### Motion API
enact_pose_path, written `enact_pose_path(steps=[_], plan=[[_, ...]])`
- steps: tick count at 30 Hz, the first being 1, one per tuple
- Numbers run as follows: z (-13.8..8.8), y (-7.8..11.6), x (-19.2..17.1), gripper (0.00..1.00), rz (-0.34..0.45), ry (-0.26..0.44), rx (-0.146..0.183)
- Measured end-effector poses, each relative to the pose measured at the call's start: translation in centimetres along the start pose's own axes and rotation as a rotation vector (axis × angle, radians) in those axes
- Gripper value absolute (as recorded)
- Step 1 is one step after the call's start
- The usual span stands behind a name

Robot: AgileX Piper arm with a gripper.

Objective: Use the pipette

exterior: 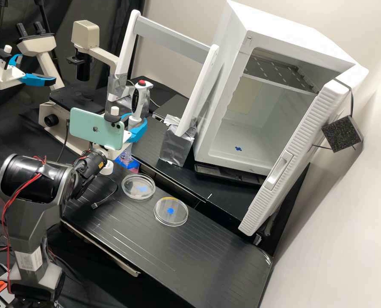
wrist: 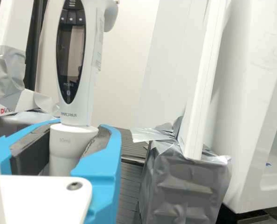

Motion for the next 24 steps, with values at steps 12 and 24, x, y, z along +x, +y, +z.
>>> enact_pose_path(steps=[12, 24], plan=[[-1.4, 2.0, -0.7, 0.00, 0.057, 0.050, 0.031], [-3.1, 5.0, -1.6, 0.00, 0.114, 0.107, 0.072]])
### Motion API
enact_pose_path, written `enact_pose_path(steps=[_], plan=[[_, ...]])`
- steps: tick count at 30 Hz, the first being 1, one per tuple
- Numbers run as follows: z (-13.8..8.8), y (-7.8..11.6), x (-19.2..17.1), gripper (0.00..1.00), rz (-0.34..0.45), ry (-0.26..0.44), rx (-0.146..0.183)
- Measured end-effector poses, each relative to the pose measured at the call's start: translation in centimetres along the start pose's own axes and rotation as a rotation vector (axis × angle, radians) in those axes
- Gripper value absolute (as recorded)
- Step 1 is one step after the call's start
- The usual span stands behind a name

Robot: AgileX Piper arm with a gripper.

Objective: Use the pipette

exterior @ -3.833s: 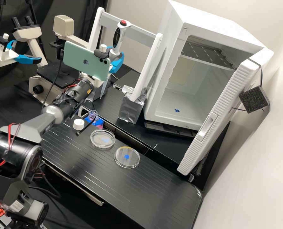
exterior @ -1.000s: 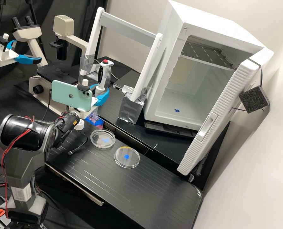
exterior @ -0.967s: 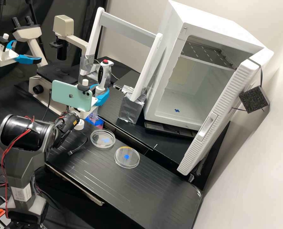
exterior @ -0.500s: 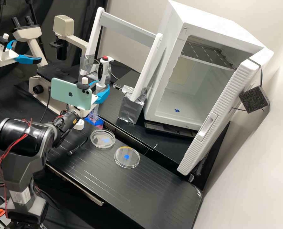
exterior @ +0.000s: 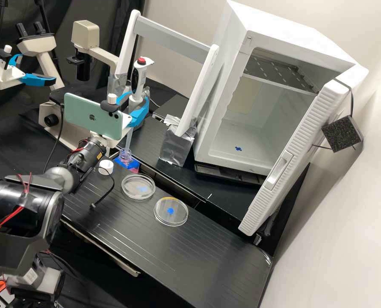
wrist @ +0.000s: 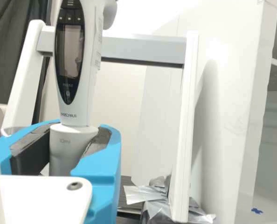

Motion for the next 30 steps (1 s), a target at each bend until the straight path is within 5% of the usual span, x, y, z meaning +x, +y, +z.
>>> enact_pose_path(steps=[6, 15, 23, 27, 30], plan=[[-0.4, 1.4, -0.5, 0.00, 0.001, 0.036, 0.007], [-0.1, 3.6, -1.8, 0.00, 0.033, 0.087, 0.085], [2.4, 6.2, -4.3, 0.00, 0.039, 0.116, 0.160], [4.4, 7.9, -6.8, 0.00, 0.118, 0.091, 0.216], [5.2, 8.7, -8.3, 0.00, 0.205, 0.059, 0.230]])
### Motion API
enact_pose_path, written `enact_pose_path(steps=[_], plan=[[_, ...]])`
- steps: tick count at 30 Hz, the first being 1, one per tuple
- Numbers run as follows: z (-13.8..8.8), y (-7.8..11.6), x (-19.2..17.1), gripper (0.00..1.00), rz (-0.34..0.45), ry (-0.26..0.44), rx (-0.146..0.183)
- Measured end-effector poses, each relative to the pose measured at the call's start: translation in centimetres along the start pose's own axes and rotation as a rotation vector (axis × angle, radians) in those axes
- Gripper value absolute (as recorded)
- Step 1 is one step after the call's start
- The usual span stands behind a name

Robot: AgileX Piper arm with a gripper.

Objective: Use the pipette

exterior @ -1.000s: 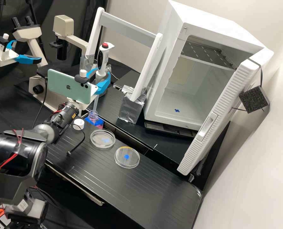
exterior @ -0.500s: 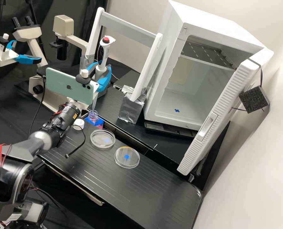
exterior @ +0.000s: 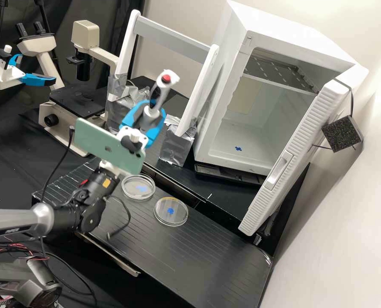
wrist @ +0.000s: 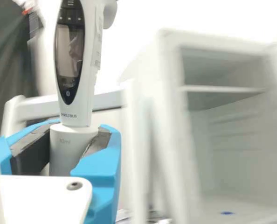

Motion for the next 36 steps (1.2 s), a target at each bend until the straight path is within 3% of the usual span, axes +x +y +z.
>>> enact_pose_path(steps=[6, 11, 19, 36], plan=[[0.2, 1.1, -1.8, 0.00, 0.113, -0.011, -0.015], [0.8, 1.2, -3.0, 0.00, 0.168, -0.051, 0.001], [1.5, 1.1, -3.8, 0.00, 0.190, -0.090, 0.002], [1.0, 1.4, -4.1, 0.00, 0.218, -0.068, 0.004]])
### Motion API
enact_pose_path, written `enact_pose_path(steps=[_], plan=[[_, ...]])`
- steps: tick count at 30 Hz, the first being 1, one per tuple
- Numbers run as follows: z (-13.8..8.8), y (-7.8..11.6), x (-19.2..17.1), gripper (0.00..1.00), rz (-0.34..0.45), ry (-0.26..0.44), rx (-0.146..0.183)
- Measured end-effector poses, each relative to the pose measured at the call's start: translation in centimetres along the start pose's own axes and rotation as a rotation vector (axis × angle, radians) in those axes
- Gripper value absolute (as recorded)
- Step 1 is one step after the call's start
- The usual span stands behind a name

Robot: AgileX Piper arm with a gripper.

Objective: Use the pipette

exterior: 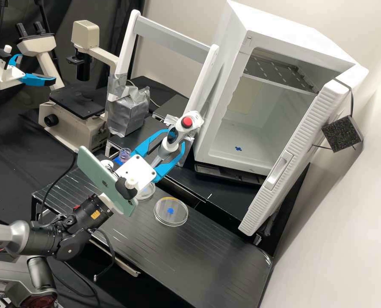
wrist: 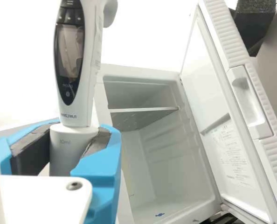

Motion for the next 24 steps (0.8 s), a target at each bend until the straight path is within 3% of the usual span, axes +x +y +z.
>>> enact_pose_path(steps=[4, 8, 17, 20, 24], plan=[[-0.6, -0.2, 0.2, 0.00, -0.019, 0.032, 0.013], [-1.6, -0.9, 0.9, 0.00, -0.095, 0.093, 0.018], [-6.2, -4.2, 4.8, 0.00, -0.465, 0.372, -0.072], [-7.7, -5.4, 7.2, 0.00, -0.551, 0.388, -0.096], [-8.5, -7.0, 10.4, 0.00, -0.624, 0.323, -0.134]])
